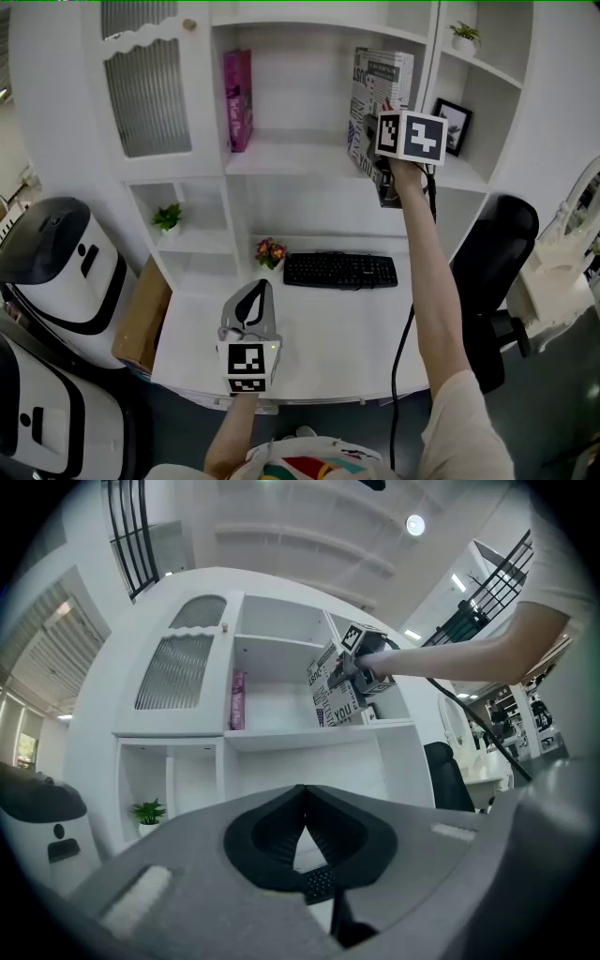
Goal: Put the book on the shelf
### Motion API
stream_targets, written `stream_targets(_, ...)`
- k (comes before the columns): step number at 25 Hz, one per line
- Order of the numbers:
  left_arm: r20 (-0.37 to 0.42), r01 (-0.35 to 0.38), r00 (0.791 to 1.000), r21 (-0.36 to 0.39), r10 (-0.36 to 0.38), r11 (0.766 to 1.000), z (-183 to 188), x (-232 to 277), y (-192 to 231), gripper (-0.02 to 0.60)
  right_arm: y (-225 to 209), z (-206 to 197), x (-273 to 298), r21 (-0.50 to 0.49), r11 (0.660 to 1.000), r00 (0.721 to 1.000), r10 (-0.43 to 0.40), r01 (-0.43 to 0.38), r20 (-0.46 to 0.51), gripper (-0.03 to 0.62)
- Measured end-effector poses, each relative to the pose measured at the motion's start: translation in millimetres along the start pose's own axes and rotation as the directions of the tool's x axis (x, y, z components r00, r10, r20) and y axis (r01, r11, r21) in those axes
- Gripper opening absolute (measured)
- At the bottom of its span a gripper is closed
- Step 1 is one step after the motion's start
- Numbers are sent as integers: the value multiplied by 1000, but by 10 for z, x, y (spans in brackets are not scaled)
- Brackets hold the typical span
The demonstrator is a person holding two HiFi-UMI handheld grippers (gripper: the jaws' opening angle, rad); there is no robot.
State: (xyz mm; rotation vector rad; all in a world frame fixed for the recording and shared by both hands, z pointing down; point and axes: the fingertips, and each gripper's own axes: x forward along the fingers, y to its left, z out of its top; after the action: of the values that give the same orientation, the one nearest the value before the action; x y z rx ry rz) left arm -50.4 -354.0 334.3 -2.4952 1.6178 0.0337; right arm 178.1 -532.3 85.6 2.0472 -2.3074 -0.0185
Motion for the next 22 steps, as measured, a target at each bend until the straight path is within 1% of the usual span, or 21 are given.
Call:
stream_targets(2, -9, -13, 1000, -3, 13, 1000, -38, 4, 50, -2, 1, -28, 96, 2, 1000, 1000, 0, 0, -11, 156)
stream_targets(7, -10, -26, 1000, -45, 25, 999, -122, 47, 167, -2, -24, -94, 317, 5, 1000, 1000, -10, 10, -28, 156)
stream_targets(12, -18, -29, 999, -35, 29, 999, -190, 132, 211, -1, -40, -174, 481, 9, 1000, 999, -21, 21, -27, 156)
stream_targets(16, -21, -13, 1000, -42, 12, 999, -210, 218, 174, -2, -65, -170, 614, 18, 999, 999, -26, 26, -22, 156)
stream_targets(19, -20, -17, 1000, -34, 16, 999, -220, 279, 210, -2, -84, -165, 716, 24, 999, 999, -34, 34, -14, 156)
stream_targets(22, -34, -19, 999, -46, 17, 999, -284, 322, 243, 0, -82, -161, 815, 19, 999, 999, -45, 45, -7, 156)
